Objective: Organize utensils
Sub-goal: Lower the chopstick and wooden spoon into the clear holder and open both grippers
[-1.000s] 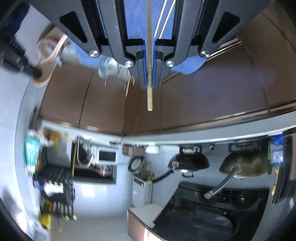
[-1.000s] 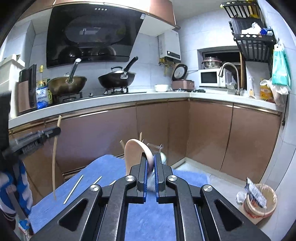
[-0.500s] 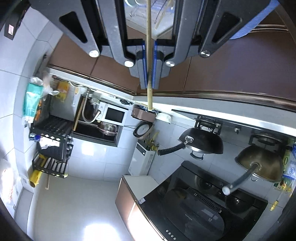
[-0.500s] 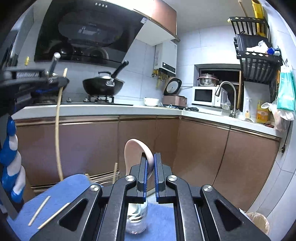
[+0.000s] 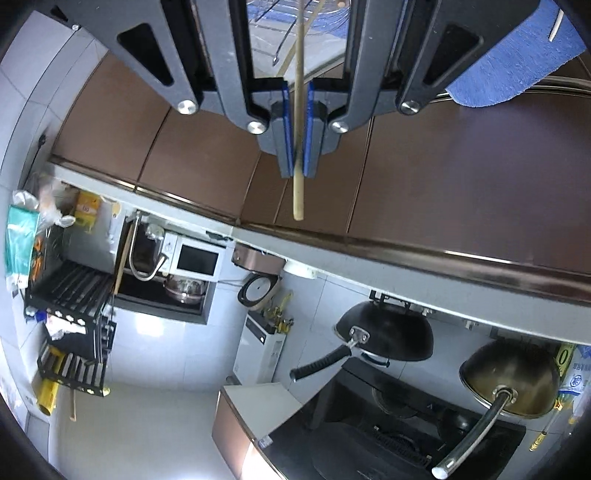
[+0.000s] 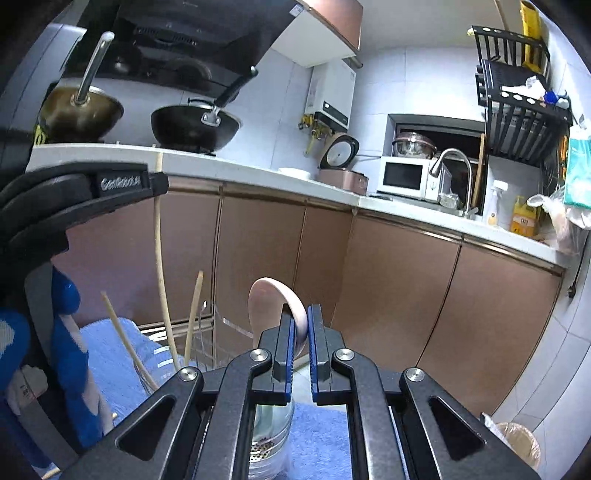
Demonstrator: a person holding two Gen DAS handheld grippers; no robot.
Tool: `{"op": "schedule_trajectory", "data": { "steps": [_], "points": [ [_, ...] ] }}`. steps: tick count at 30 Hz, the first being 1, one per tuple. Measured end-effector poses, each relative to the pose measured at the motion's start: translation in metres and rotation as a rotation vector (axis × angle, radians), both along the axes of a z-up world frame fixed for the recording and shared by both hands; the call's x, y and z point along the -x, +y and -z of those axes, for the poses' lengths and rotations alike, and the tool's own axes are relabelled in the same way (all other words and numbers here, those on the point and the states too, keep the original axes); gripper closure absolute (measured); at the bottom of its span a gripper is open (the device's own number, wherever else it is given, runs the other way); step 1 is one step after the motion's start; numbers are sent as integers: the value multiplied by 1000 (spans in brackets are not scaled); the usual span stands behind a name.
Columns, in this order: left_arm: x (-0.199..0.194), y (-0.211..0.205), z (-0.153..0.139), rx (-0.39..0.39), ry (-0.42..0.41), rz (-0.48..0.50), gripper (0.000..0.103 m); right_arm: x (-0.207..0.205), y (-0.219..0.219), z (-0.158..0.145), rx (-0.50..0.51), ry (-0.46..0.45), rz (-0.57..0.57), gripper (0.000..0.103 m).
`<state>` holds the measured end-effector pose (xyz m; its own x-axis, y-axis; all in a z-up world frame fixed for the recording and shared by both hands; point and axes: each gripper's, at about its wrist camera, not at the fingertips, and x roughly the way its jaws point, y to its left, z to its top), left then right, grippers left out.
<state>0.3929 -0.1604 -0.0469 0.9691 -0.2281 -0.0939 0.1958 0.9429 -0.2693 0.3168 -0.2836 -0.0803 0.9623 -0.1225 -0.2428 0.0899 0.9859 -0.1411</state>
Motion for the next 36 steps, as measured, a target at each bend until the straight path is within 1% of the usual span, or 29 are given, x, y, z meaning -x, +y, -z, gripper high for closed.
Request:
{"op": "schedule_trajectory", "data": {
  "steps": [2,3,4,5,6,7,8,14,18,22,29,30,32,34,36],
  "points": [
    [-1,-4,5,-17,7,10,96,0,0,8,-7,10,-5,95],
    [0,-4,6,-24,8,12,94,0,0,10,-10,15,-8,95],
    [1,-3,7,-26,9,14,90,-1,0,11,-11,17,-11,93],
    [4,-2,6,-23,9,16,87,0,0,12,-12,21,-15,88],
    [6,0,5,-18,10,16,81,0,0,13,-13,23,-18,85],
    [10,4,3,-10,11,17,78,2,1,13,-19,24,-22,82],
    [14,7,1,-6,11,18,78,5,1,12,-24,28,-25,79],
    [45,28,-24,-3,-10,10,71,21,3,1,-28,19,-21,77],
    [72,42,-48,-8,-43,0,67,41,4,-19,-35,-7,-20,75],
    [101,56,-72,-5,-66,9,66,63,6,-40,-43,-31,-20,74],
    [162,83,-108,-10,-116,-9,66,117,10,-77,-48,-88,-30,72],
    [170,87,-112,-10,-121,-13,64,125,11,-82,-51,-96,-34,72],
    [190,97,-120,-9,-130,-27,56,141,11,-90,-63,-111,-41,68],
    [211,107,-127,-15,-139,-42,54,154,10,-97,-75,-120,-46,65],
    [231,115,-131,-34,-151,-56,53,171,11,-105,-85,-133,-53,64]
  ]
}}
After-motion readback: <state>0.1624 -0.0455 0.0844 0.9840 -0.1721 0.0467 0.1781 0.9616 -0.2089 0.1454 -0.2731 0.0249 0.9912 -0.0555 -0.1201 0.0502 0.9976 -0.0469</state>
